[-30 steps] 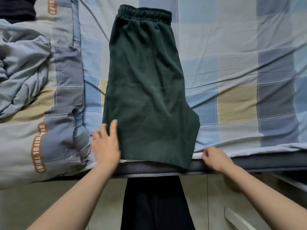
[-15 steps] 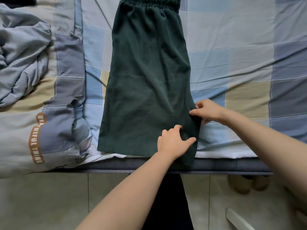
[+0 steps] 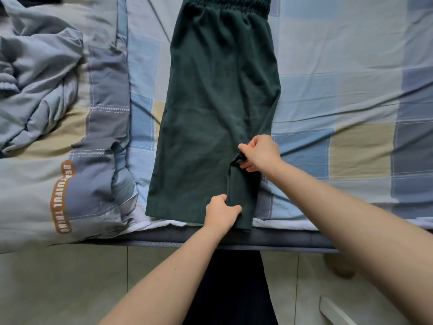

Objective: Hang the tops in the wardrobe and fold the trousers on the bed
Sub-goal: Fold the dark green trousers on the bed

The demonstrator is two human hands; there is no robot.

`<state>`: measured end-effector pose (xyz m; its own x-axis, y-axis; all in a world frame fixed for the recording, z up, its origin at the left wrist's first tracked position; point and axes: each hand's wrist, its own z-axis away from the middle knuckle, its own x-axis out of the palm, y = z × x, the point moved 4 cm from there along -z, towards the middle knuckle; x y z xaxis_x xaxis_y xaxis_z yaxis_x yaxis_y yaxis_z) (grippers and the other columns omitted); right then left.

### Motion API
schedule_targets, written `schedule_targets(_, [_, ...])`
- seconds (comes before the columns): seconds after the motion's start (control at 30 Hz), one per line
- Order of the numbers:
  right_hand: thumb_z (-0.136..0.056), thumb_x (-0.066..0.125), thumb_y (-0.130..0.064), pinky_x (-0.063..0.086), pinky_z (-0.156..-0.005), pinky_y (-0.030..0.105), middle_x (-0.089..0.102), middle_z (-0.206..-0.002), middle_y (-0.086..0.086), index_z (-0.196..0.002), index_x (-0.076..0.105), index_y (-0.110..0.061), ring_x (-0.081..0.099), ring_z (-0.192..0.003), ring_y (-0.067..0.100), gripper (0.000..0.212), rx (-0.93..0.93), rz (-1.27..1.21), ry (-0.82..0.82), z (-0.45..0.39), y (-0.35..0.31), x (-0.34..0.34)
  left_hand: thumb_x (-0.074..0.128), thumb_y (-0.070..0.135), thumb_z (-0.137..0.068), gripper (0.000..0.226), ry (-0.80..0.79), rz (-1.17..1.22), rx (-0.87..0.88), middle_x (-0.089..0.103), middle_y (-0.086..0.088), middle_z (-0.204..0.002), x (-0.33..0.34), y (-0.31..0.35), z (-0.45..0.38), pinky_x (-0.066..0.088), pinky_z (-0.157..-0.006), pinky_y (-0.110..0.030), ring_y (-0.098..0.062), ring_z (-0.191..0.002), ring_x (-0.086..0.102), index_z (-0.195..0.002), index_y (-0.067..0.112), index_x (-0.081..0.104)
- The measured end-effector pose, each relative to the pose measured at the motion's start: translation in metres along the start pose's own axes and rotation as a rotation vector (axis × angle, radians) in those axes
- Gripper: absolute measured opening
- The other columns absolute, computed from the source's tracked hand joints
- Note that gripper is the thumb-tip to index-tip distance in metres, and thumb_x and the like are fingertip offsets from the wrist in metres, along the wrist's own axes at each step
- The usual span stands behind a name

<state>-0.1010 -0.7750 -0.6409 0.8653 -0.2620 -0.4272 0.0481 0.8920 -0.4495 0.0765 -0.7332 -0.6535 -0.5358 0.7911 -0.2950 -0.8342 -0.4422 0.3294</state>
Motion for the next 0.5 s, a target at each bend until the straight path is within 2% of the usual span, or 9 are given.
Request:
schedule_targets(0.1, [-0.088, 0.063, -0.020, 0.059, -0.069, 0.037, 0.072, -0.084, 0.015, -0.079, 0.050, -0.016, 0.071, -0.074, 0.021, 0.017, -0.050, -0.145, -0.097, 0.003, 0.008, 0.011, 0.068, 0.023, -0.080, 0.015, -0.045, -0.044, -0.037, 0.072, -0.006, -0.081, -0.011, -0.010, 0.000, 0.052, -0.070, -0.028, -0.025, -0.084, 0.068, -0.076, 0.008, 0.068])
schedule_targets(0.17, [-0.088, 0.063, -0.016, 0.054, -0.077, 0.033, 0.072, -0.087, 0.006, -0.095, 0.051, -0.018, 0.068, -0.082, 0.018, 0.015, -0.210, -0.082, -0.154, 0.010, 0.014, 0.009, 0.067, 0.028, -0.083, 0.028, -0.108, -0.108, -0.040, 0.067, -0.006, -0.074, -0.019, -0.016, 0.006, 0.057, -0.069, -0.032, -0.028, -0.077, 0.070, -0.065, 0.011, 0.055])
schedule_targets(0.23, [-0.087, 0.057, -0.007, 0.050, -0.081, 0.028, 0.069, -0.093, -0.002, -0.106, 0.052, -0.020, 0.065, -0.090, 0.015, 0.024, -0.484, 0.094, -0.112, 0.019, 0.019, -0.006, 0.057, 0.039, -0.087, 0.027, -0.170, -0.460, 0.045, 0.068, -0.007, -0.083, -0.033, -0.022, 0.011, 0.055, -0.074, -0.034, -0.031, -0.083, 0.069, -0.074, 0.016, 0.053])
schedule_targets(0.3, [-0.085, 0.047, 0.004, 0.049, -0.090, 0.034, 0.065, -0.109, 0.005, -0.114, 0.057, -0.012, 0.062, -0.103, 0.022, 0.034, -0.832, 0.366, -0.044, 0.032, 0.024, -0.020, 0.056, 0.038, -0.087, 0.019, -0.105, -0.941, 0.360, 0.067, -0.007, -0.094, -0.061, -0.019, 0.014, 0.051, -0.073, -0.035, -0.031, -0.091, 0.064, -0.088, 0.019, 0.056])
schedule_targets(0.37, [-0.084, 0.038, 0.003, 0.049, -0.096, 0.041, 0.061, -0.124, 0.015, -0.122, 0.059, -0.001, 0.058, -0.115, 0.033, 0.044, -1.111, 0.728, -0.025, 0.043, 0.035, -0.024, 0.069, 0.024, -0.074, 0.015, 0.027, -1.223, 0.845, 0.065, -0.004, -0.083, -0.098, -0.002, 0.016, 0.049, -0.061, -0.033, -0.028, -0.081, 0.063, -0.084, 0.017, 0.060])
schedule_targets(0.4, [-0.087, 0.034, -0.001, 0.047, -0.099, 0.042, 0.058, -0.130, 0.016, -0.128, 0.057, -0.001, 0.055, -0.122, 0.033, 0.047, -1.209, 0.922, -0.041, 0.048, 0.043, -0.023, 0.068, 0.018, -0.073, 0.012, 0.069, -1.311, 1.069, 0.065, -0.005, -0.084, -0.116, 0.004, 0.016, 0.050, -0.062, -0.033, -0.028, -0.082, 0.064, -0.084, 0.016, 0.064])
schedule_targets(0.43, [-0.089, 0.031, -0.004, 0.045, -0.102, 0.042, 0.054, -0.137, 0.014, -0.134, 0.053, -0.004, 0.051, -0.127, 0.031, 0.050, -1.272, 1.097, -0.081, 0.051, 0.052, -0.021, 0.059, 0.012, -0.078, 0.017, 0.067, -1.391, 1.203, 0.068, -0.008, -0.096, -0.135, 0.006, 0.009, 0.054, -0.071, -0.036, -0.032, -0.092, 0.066, -0.093, 0.013, 0.068])
schedule_targets(0.47, [-0.089, 0.029, -0.004, 0.043, -0.105, 0.043, 0.050, -0.142, 0.011, -0.139, 0.048, -0.008, 0.047, -0.131, 0.029, 0.054, -1.312, 1.229, -0.119, 0.052, 0.060, -0.019, 0.050, 0.007, -0.081, 0.035, 0.045, -1.491, 1.260, 0.066, -0.013, -0.117, -0.153, 0.008, -0.001, 0.054, -0.088, -0.043, -0.036, -0.110, 0.062, -0.111, 0.010, 0.067])
schedule_targets(0.5, [-0.088, 0.027, -0.003, 0.042, -0.106, 0.044, 0.047, -0.144, 0.010, -0.142, 0.045, -0.013, 0.044, -0.133, 0.028, 0.058, -1.335, 1.303, -0.139, 0.052, 0.065, -0.017, 0.044, 0.002, -0.082, 0.053, -0.019, -1.629, 1.248, 0.051, -0.016, -0.142, -0.169, 0.006, -0.013, 0.042, -0.107, -0.050, -0.039, -0.131, 0.048, -0.134, 0.007, 0.055])
